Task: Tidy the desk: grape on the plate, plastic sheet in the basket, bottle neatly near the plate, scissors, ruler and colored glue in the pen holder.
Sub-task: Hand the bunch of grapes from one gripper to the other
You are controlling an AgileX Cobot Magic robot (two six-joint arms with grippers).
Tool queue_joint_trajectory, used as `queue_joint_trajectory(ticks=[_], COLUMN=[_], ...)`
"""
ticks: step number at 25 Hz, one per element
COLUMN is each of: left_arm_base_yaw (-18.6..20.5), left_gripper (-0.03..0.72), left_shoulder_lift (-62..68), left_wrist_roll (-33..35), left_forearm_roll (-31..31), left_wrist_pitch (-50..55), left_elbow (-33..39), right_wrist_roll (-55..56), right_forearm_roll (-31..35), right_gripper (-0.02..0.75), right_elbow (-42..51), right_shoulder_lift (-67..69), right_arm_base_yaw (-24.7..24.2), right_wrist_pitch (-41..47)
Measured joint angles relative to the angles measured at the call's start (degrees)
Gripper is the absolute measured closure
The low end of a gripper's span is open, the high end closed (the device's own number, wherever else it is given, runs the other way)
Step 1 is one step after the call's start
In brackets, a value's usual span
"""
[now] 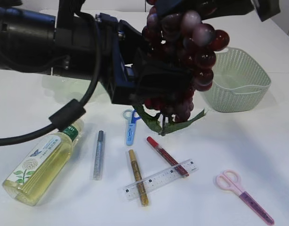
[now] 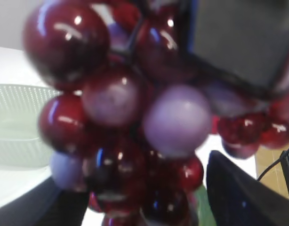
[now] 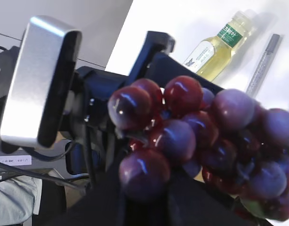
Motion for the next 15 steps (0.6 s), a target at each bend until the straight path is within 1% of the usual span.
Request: queue_joint_trajectory(ticks=[4,7,9,12,14,15], left_arm_base_yaw=[-0.96,-1.1,-1.1,-1.1,-1.1,-1.1], left_gripper=[0.132,0.132,0.146,0.219,0.31,0.344], left_shoulder_lift=[2.07,2.79,2.87,3.0,3.02,3.12], left_wrist_roll=[2.36,3.03,3.1,3.1,3.1,3.1], left_forearm_roll=[-3.25,-4.28,-4.69,-5.04,-5.04,-5.04], left_wrist_pitch=[-0.17,-0.39,-0.61,-0.61,-0.74,-0.83], left_elbow=[-1.14,-1.5,-1.5,-1.5,-1.5,-1.5], right_wrist_roll=[-0.21,-0.56,-0.78,-1.19,-1.3,-1.3], right_forearm_roll=[0.24,0.24,0.24,0.24,0.24,0.24], right_gripper=[0.618,0.618,0.618,0.618,0.618,0.618], right_elbow=[0.0,0.0,0.0,0.0,0.0,0.0], right_shoulder_lift=[0.0,0.0,0.0,0.0,0.0,0.0], right_arm_base_yaw=[0.0,0.0,0.0,0.0,0.0,0.0], right_wrist_pitch=[-0.11,-0.11,-0.11,-0.11,-0.11,-0.11])
